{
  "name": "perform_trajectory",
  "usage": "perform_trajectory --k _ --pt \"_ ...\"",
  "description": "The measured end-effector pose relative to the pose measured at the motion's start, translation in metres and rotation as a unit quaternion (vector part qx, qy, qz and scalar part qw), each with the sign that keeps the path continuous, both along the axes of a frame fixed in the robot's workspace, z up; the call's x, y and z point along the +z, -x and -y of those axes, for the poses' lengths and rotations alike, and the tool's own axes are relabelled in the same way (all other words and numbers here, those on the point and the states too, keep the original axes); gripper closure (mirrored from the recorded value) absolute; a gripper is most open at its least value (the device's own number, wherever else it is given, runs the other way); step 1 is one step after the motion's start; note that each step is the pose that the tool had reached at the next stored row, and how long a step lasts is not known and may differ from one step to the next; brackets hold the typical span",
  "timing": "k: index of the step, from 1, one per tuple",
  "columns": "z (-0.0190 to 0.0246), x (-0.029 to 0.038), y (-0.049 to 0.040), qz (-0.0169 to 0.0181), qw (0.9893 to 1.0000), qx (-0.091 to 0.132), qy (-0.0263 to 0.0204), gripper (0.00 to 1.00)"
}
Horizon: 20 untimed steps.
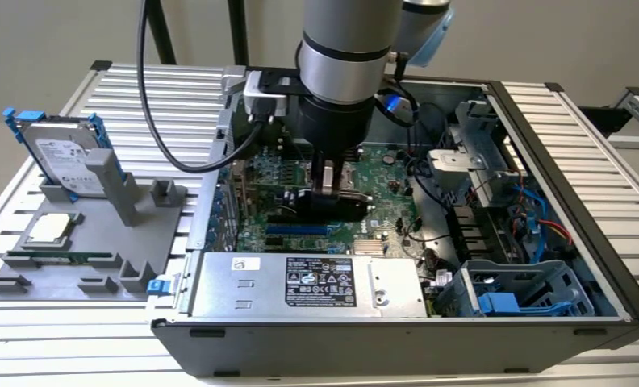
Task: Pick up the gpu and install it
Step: 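Insert the gpu into the slot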
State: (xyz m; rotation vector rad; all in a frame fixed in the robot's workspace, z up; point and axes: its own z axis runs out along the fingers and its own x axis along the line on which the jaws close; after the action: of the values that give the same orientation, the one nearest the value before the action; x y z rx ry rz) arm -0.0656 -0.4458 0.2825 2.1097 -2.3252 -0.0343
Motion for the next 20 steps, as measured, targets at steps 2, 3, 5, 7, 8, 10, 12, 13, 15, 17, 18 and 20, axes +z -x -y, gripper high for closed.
perform_trajectory --k 2,3,5,7,8,10,12,13,15,17,18,20 --pt "0.0000 -0.0010 0.0009 0.0000 1.0000 0.000 -0.0001 1.00" --pt "0.0000 -0.0016 0.0013 0.0000 1.0000 0.000 -0.0001 1.00" --pt "0.0000 -0.0024 0.0024 0.0000 1.0000 0.000 0.0000 1.00" --pt "0.0000 -0.0033 0.0033 0.0000 1.0000 0.000 -0.0001 1.00" --pt "0.0000 -0.0037 0.0037 0.0000 1.0000 0.000 -0.0001 1.00" --pt "0.0000 -0.0044 0.0041 0.0000 1.0000 0.000 0.0000 1.00" --pt "0.0000 -0.0050 0.0045 0.0000 1.0000 0.000 0.0000 1.00" --pt "0.0000 -0.0052 0.0046 0.0000 1.0000 0.000 0.0000 1.00" --pt "0.0000 -0.0054 0.0048 -0.0003 1.0000 0.000 -0.0001 1.00" --pt "0.0000 -0.0055 0.0049 -0.0004 1.0000 0.000 0.0000 1.00" --pt "0.0000 -0.0056 0.0050 -0.0004 1.0000 0.000 0.0000 1.00" --pt "0.0000 -0.0057 0.0055 -0.0004 1.0000 0.000 0.0000 1.00"
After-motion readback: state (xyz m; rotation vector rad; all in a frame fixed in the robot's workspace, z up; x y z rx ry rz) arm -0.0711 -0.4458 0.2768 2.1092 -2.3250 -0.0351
